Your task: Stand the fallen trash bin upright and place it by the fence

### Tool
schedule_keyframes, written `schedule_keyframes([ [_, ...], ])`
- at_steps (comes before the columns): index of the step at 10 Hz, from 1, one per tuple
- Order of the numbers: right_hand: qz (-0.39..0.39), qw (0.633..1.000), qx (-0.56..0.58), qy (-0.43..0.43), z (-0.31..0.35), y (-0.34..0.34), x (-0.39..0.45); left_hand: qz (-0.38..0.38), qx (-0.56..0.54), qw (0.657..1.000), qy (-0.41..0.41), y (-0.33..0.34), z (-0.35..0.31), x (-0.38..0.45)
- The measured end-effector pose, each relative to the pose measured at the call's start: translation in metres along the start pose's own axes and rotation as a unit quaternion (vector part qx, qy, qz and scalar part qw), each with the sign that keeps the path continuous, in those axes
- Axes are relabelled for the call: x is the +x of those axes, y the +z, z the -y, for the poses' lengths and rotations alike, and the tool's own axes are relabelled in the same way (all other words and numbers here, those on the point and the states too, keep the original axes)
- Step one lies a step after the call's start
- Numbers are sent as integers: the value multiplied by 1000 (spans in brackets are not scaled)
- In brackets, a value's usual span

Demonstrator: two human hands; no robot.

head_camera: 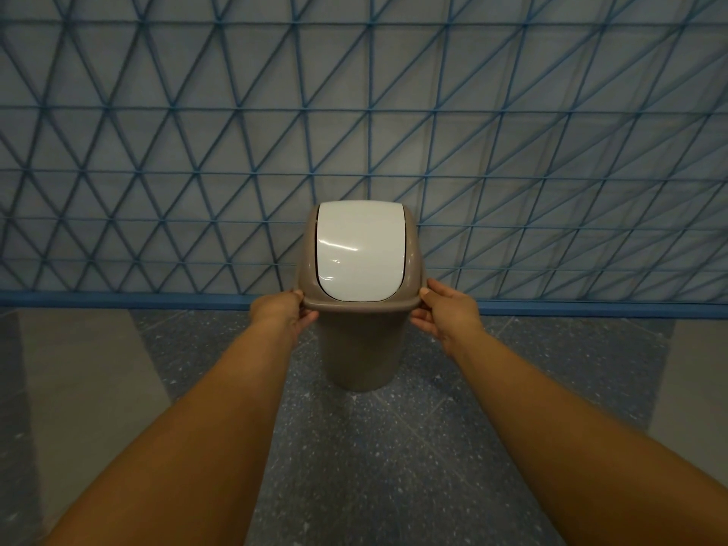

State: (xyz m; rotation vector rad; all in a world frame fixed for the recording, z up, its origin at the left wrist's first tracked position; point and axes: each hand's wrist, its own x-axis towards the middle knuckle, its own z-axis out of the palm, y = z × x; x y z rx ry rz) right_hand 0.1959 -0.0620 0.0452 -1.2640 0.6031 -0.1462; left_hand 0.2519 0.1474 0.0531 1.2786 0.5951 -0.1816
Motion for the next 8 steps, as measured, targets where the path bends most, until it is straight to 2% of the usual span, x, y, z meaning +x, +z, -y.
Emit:
schedule_keyframes([
  [1,5,1000,-24,-2,1,0,-2,-5,-1,1000,3,-2,3,-2],
  [2,-7,996,-88,-23,-1,-6,-3,-12,43,998,36,-5,5,-6],
  [3,-22,979,-191,-69,-1,-13,-4,-37,210,965,150,-7,6,-15],
  [4,5,955,-277,-108,2,-19,-10,7,351,910,219,-5,5,-30],
  [5,54,917,-366,-149,10,-20,-20,66,459,851,246,-3,3,-41],
  [6,110,851,-477,-191,23,-20,-27,100,534,797,265,-2,-3,-52],
  [7,126,772,-585,-212,35,-22,-33,94,609,733,287,2,-11,-64],
  [8,127,717,-642,-240,45,-23,-41,88,635,702,310,6,-19,-74],
])
